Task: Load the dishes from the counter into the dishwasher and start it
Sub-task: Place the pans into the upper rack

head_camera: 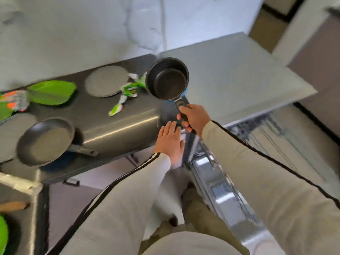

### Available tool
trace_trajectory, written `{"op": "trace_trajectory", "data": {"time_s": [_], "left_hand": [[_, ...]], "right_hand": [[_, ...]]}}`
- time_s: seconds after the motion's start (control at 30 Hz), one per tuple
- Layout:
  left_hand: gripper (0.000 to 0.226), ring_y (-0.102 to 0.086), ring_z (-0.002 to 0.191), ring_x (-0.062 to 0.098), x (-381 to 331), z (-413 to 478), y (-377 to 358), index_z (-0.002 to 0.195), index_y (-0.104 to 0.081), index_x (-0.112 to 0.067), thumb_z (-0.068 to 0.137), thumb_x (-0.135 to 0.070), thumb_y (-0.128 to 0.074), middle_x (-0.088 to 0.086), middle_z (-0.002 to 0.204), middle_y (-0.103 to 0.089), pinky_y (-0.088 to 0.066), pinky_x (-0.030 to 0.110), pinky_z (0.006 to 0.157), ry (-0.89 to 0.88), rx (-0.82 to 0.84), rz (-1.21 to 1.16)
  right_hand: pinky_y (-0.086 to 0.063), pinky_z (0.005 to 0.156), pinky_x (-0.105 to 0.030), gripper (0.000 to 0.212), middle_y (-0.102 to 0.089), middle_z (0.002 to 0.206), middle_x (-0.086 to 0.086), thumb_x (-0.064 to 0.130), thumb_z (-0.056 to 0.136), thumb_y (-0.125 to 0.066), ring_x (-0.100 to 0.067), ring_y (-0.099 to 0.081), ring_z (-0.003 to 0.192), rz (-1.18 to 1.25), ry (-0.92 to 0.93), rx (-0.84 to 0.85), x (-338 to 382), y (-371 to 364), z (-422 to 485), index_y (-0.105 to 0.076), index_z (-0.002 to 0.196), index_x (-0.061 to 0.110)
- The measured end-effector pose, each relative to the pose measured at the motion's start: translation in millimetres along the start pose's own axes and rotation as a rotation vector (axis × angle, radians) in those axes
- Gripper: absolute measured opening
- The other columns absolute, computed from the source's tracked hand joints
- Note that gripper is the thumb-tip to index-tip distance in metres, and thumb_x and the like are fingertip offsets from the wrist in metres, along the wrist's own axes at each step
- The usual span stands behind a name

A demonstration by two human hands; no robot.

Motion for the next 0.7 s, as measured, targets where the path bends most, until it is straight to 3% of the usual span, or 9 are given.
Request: {"op": "trace_trajectory", "data": {"time_s": [0.13,0.33,0.5,0.6,0.7], "left_hand": [[0.060,-0.012,0.150,0.029,-116,3,-29,0.152,-0.027,-0.011,0.101,-0.042,-0.034,0.010,0.161,-0.019,-0.011,0.043,0.124,-0.298,0.066,0.043],[0.061,-0.003,0.152,0.029,-258,-16,-103,0.155,-0.021,-0.011,0.102,-0.041,-0.030,0.011,0.165,-0.008,-0.007,0.044,0.124,-0.535,0.277,0.072],[0.063,-0.001,0.153,0.028,-317,-2,-184,0.156,-0.017,-0.012,0.103,-0.042,-0.030,0.010,0.166,-0.005,-0.005,0.045,0.124,-0.546,0.401,0.098],[0.063,-0.001,0.153,0.027,-316,26,-230,0.157,-0.014,-0.013,0.103,-0.041,-0.030,0.010,0.166,-0.005,-0.003,0.044,0.125,-0.427,0.443,0.107],[0.063,-0.005,0.153,0.026,-301,46,-265,0.157,-0.015,-0.012,0.103,-0.041,-0.029,0.009,0.166,-0.008,-0.005,0.045,0.124,-0.347,0.445,0.151]], "right_hand": [[-0.027,0.036,-0.017,0.025,-0.057,0.056,0.000,0.024,0.100,-0.047,-0.014,-0.036,0.038,0.065,-0.055,-0.340,-33,130,-74,-0.057,0.084,0.007],[-0.028,0.035,-0.017,0.037,-0.053,0.046,0.001,0.034,0.101,-0.042,-0.013,-0.037,0.033,0.205,-0.250,-0.716,-125,286,-172,-0.061,0.089,0.004],[-0.025,0.034,-0.016,0.037,-0.054,0.045,0.000,0.032,0.099,-0.040,-0.014,-0.038,0.032,0.309,-0.470,-0.844,-227,389,-174,-0.059,0.080,0.006],[-0.030,0.037,-0.019,0.028,-0.061,0.059,-0.004,0.026,0.096,-0.038,-0.017,-0.041,0.037,0.317,-0.534,-0.892,-290,448,-133,-0.059,0.094,0.008],[-0.041,0.053,-0.029,0.033,-0.069,0.080,-0.012,0.031,0.091,-0.036,-0.028,-0.059,0.058,-0.093,-0.530,-0.901,-329,491,-98,-0.062,0.097,0.012]]}}
Point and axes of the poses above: each hand's wrist, its own z-axis towards the middle knuckle, its own y-axis out of the back of the hand, x = y × z, the point moved 7 cm from there along z, towards the middle knuckle
